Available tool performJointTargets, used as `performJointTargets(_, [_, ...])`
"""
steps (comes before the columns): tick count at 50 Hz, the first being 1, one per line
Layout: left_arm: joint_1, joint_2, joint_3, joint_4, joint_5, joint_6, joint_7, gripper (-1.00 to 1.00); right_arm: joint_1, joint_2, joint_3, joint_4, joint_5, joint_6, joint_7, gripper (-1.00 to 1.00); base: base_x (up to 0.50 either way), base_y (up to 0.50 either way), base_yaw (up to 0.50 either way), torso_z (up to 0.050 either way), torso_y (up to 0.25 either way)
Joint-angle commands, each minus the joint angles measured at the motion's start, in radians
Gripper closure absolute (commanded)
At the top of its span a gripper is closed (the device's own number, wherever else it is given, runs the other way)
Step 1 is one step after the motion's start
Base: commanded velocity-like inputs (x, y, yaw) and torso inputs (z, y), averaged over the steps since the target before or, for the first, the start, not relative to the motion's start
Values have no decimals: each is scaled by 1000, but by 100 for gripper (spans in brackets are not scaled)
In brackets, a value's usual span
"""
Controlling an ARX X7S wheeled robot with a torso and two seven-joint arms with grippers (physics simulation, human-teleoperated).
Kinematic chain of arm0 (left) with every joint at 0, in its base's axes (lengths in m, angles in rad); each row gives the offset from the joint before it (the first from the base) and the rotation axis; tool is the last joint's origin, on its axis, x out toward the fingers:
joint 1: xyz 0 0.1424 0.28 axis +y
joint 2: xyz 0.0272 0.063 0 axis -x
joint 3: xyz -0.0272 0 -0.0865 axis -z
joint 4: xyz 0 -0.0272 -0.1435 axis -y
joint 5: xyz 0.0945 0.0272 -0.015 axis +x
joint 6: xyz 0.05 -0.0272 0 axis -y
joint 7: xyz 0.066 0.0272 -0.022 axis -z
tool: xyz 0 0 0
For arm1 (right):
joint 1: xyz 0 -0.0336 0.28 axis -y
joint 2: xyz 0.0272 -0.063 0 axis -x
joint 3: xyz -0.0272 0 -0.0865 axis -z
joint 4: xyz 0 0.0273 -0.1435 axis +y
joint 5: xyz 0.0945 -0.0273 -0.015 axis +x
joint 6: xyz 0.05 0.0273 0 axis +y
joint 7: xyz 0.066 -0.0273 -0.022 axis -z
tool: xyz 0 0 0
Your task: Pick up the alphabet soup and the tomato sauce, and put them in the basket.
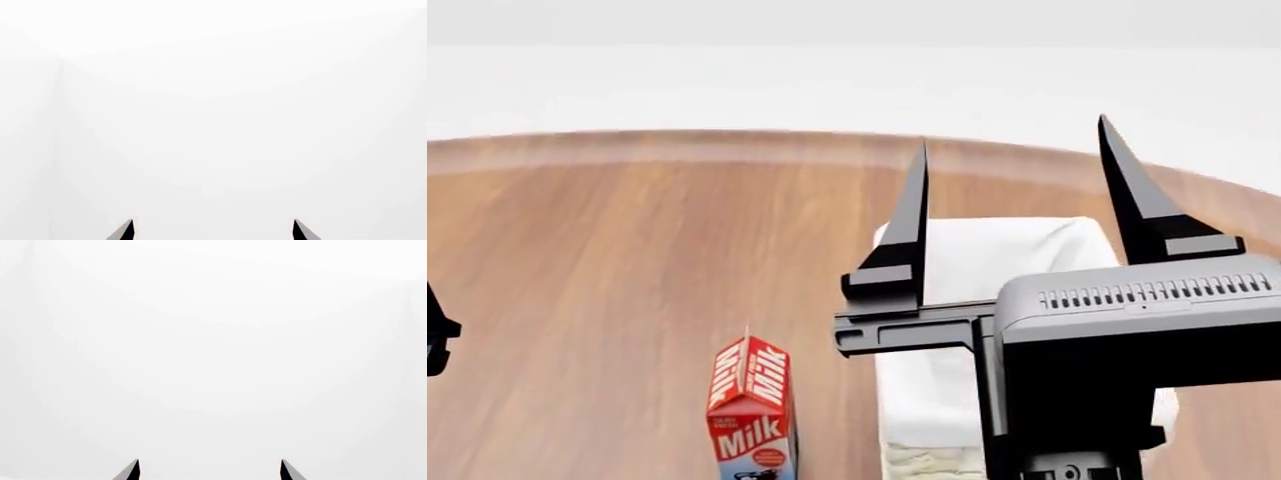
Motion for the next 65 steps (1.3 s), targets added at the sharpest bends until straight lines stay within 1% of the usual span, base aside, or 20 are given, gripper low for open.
performJointTargets(1, [-4, -6, 2, 0, -6, -3, -6, -100, 1, 4, -4, 1, 5, 0, 5, -100, 320, 0, 0, 0, 0])
performJointTargets(18, [-1, -12, 11, -4, -11, 1, -13, -100, -6, -12, 26, -30, 63, 43, 7, -100, 159, 1, 0, 0, 0])
performJointTargets(20, [-3, -12, 9, -4, -13, -1, -15, -100, 96, -66, 127, -92, 190, 256, 3, -100, 0, 0, 0, 0, 0])
performJointTargets(22, [-3, -14, 14, -5, -11, -2, -16, -100, 161, -84, 174, -128, 255, 386, 3, -100, 0, 0, 0, 0, 0])
performJointTargets(26, [-6, -15, 19, -4, -11, -4, -20, -100, 415, -198, 423, -213, 450, 847, 9, -100, 0, 0, 0, 0, 0])
performJointTargets(27, [-5, -14, 21, -8, -10, 0, -20, -100, 449, -187, 486, -164, 600, 881, 113, -100, 0, 0, 0, 0, 0])
performJointTargets(29, [-11, -17, 23, 1, -12, -12, -22, -100, 517, -82, 538, -3, 900, 881, 413, -100, 0, 0, 0, 0, 0])
performJointTargets(33, [-22, -22, 17, 9, -17, -27, -25, -100, 597, 53, 440, 190, 1500, 828, 986, -100, 0, 0, 0, 0, 0])
performJointTargets(34, [-22, -22, 18, 8, -17, -26, -25, -100, 611, 75, 417, 206, 1650, 812, 1026, -100, 0, 0, 0, 0, 0])
performJointTargets(38, [-28, -26, 41, 4, -3, -29, -31, -100, 664, 202, 284, 299, 1872, 725, 1200, -100, 0, 0, 0, 0, 0])
performJointTargets(41, [-34, -26, 45, 6, -6, -36, -32, -100, 762, 304, 93, 374, 2101, 582, 1354, -100, 0, 0, 0, 0, 0])
performJointTargets(42, [-35, -27, 44, 7, -7, -38, -33, -100, 751, 315, 82, 352, 2112, 567, 1353, -100, 0, 0, 0, 0, 0])
performJointTargets(44, [-37, -28, 43, 10, -9, -42, -34, -100, 760, 394, -32, 310, 2159, 490, 1362, -100, 0, 0, 0, 0, 0])
performJointTargets(51, [-55, -40, 26, 41, -28, -85, -37, -100, 943, 612, -414, 252, 2374, 235, 1364, -100, 0, 0, 0, 0, 0])
performJointTargets(52, [-55, -41, 26, 37, -27, -82, -37, -100, 962, 625, -435, 243, 2387, 209, 1361, -100, 0, 0, 0, 0, 0])
performJointTargets(54, [-59, -40, 26, 38, -29, -86, -40, -100, 906, 659, -452, 182, 2385, 166, 1354, -100, 0, 0, 0, 0, 0])
performJointTargets(56, [-66, -41, 30, 49, -30, -99, -43, -100, 955, 688, -521, 167, 2455, 133, 1360, -100, 0, 0, 0, 0, 0])
performJointTargets(61, [-65, -44, 38, 46, -27, -95, -46, -100, 862, 753, -588, 38, 2495, 36, 1340, -100, 0, 0, 0, 0, 0])
performJointTargets(62, [-66, -43, 36, 48, -30, -95, -46, -100, 770, 778, -592, -31, 2445, 0, 1312, -100, 0, 0, 0, 0, 0])
performJointTargets(65, [-54, -44, 36, 41, -28, -80, -46, -100, 652, 815, -599, -117, 2392, -58, 1279, -100, 0, 0, 0, 0, 0])
